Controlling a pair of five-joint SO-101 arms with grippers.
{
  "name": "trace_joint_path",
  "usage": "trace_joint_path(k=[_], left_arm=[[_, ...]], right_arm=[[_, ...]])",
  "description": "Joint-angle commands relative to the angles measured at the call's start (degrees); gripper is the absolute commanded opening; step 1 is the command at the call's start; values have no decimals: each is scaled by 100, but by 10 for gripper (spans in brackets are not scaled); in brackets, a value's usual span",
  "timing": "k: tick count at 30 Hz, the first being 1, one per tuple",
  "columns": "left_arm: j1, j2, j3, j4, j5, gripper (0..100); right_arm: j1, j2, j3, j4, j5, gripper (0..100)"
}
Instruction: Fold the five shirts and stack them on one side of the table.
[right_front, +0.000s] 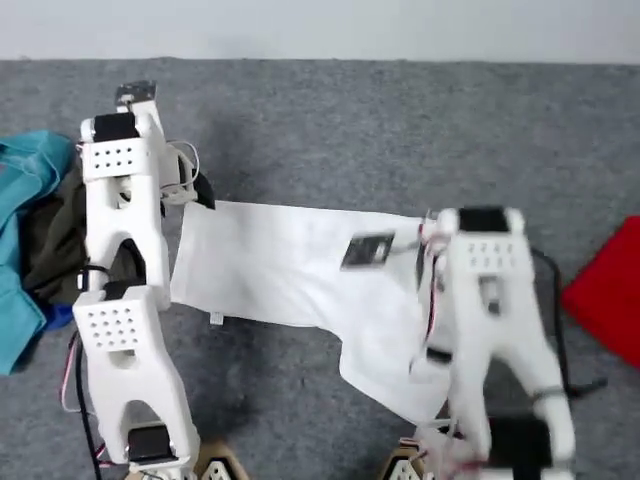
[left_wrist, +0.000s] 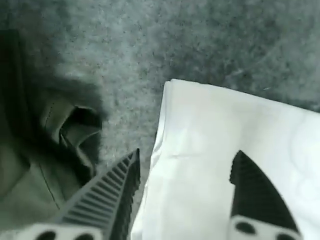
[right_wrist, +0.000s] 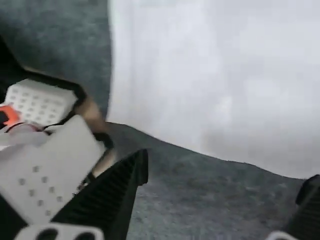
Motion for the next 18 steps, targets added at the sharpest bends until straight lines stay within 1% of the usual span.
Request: trace_joint_path(k=[1, 5, 8, 12, 15, 18], left_arm=[[62, -563, 154, 167, 9, 275], [105, -651, 215, 167, 9, 275], [105, -659, 312, 167, 9, 275], [79, -668, 505, 167, 18, 275], [79, -668, 549, 167, 26, 275], [70, -677, 541, 167, 26, 275]], right_arm=[[-374, -1209, 1125, 251, 97, 456], [-725, -2018, 2154, 224, 88, 456], [-1015, -2185, 2075, 198, 88, 456], [-1648, -1938, 2198, 57, -123, 456], [-2114, -1455, 2224, -136, -202, 456], [-2273, -813, 2075, -312, -202, 456]])
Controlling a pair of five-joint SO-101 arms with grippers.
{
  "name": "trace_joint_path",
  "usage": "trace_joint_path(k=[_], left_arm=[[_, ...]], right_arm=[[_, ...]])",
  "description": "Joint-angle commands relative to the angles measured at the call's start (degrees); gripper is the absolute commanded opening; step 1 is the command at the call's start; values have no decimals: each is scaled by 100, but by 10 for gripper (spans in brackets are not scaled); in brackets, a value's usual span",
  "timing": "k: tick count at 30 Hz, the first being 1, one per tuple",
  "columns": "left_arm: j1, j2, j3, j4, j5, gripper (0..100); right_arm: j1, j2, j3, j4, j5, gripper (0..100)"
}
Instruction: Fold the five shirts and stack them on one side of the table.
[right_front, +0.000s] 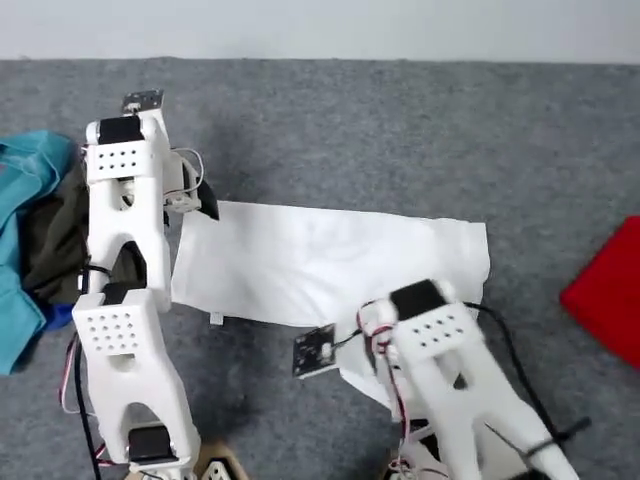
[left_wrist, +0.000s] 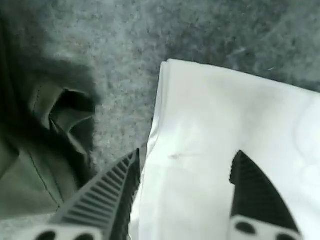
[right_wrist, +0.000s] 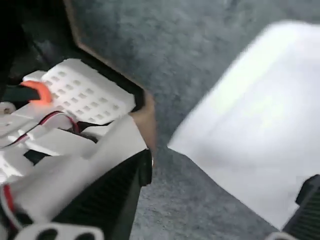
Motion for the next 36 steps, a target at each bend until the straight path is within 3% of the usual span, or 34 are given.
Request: trace_joint_path(k=[1, 14, 22, 28, 32, 36], left_arm=[[9, -440, -22, 167, 26, 275], [18, -1345, 418, 167, 9, 275], [44, -1556, 462, 167, 9, 275], [9, -1591, 462, 167, 9, 275], [9, -1688, 462, 167, 9, 275], [35, -1705, 462, 167, 9, 275]], right_arm=[[-145, 708, -53, -215, -62, 456], [259, 2062, -44, -1991, -62, 434], [479, 2114, -62, -2114, -62, 4], [637, 2114, -70, -2176, -62, 46], [620, 2105, -237, -1684, -62, 54], [936, 2132, -668, -1648, -202, 185]])
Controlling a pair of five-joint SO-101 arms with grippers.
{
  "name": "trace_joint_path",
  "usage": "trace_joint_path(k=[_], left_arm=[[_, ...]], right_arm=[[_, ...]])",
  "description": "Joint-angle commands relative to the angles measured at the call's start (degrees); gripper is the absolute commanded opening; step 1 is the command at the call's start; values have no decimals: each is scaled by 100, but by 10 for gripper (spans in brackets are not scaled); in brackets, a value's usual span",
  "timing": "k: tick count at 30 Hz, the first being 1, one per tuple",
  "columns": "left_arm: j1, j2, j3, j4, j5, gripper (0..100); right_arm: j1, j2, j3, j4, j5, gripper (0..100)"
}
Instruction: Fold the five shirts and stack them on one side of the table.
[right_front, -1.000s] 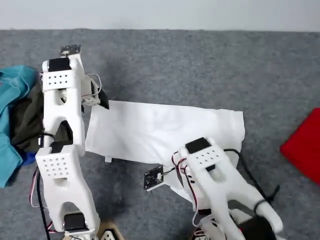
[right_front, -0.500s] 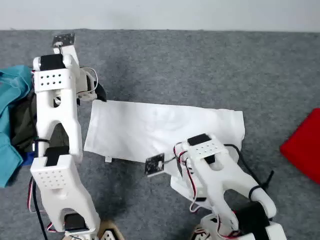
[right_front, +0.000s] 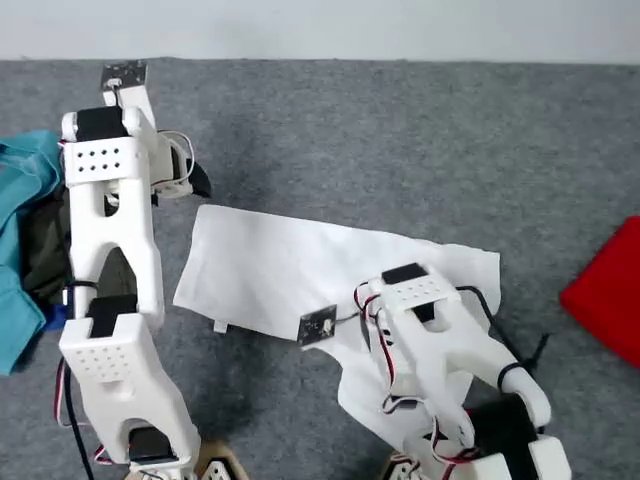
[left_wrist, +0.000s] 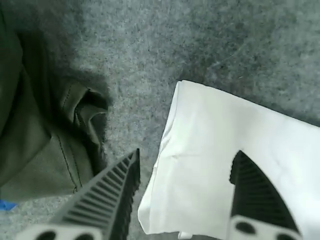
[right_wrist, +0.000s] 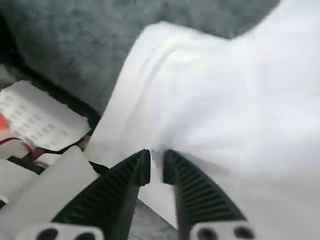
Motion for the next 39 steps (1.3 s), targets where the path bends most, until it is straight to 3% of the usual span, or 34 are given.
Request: trace_joint_path(k=[1, 4, 13, 19, 25, 30, 39], left_arm=[[35, -378, -13, 167, 9, 275], [35, -378, -13, 167, 9, 275], [44, -378, 40, 167, 9, 275], [53, -378, 224, 167, 9, 275], [53, -378, 224, 167, 9, 275], [9, -387, 233, 167, 9, 275], [114, -695, 505, 176, 9, 245]], right_arm=[[356, 13, -510, 13, -114, 231], [497, -13, -615, -136, -114, 315], [347, -40, -1231, 752, -132, 318], [-13, -92, -2092, 2097, -141, 318], [145, -611, -2936, 2167, -264, 318], [646, -602, -2866, 1367, -264, 318], [2501, 681, -3262, -1525, -264, 318]])
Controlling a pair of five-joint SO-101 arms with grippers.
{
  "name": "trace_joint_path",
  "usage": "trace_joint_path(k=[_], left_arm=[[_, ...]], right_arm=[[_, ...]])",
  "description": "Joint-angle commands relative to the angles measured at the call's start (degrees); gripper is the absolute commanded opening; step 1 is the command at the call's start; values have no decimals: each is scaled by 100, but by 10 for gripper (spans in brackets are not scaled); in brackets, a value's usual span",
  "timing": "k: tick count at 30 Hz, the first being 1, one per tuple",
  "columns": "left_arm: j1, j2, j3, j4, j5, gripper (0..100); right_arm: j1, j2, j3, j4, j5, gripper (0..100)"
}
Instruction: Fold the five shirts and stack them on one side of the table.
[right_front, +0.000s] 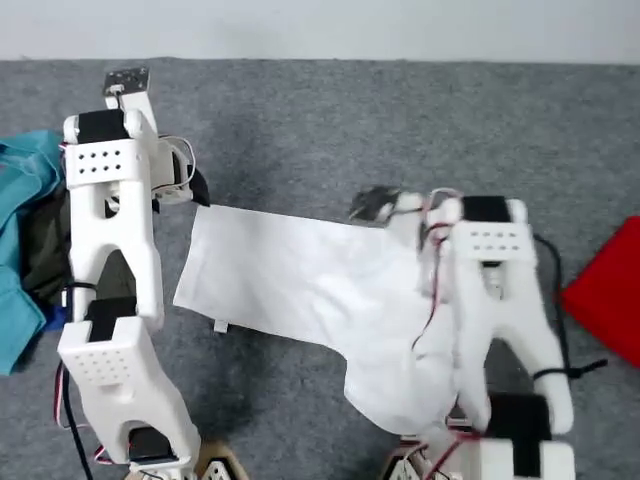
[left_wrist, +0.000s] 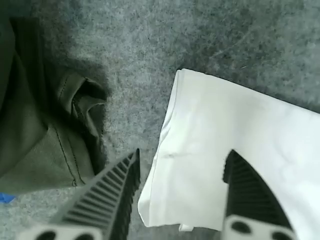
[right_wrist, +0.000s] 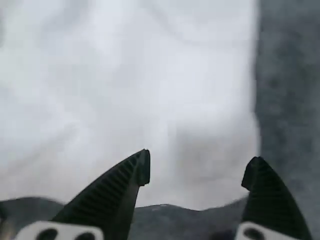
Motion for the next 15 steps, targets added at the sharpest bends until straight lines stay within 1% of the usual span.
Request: trace_joint_path(k=[1, 4, 12, 15], left_arm=[[149, -589, 277, 176, 9, 245], [237, -782, 655, 176, 9, 245], [299, -1310, 1086, 176, 0, 243], [299, -1512, 1235, 176, 0, 243]], right_arm=[[567, 576, -695, -945, -53, 318], [708, 1270, -1363, -1218, -70, 321], [927, 3134, -2884, -1174, -70, 321], [1015, 3521, -3209, -725, -53, 321]])
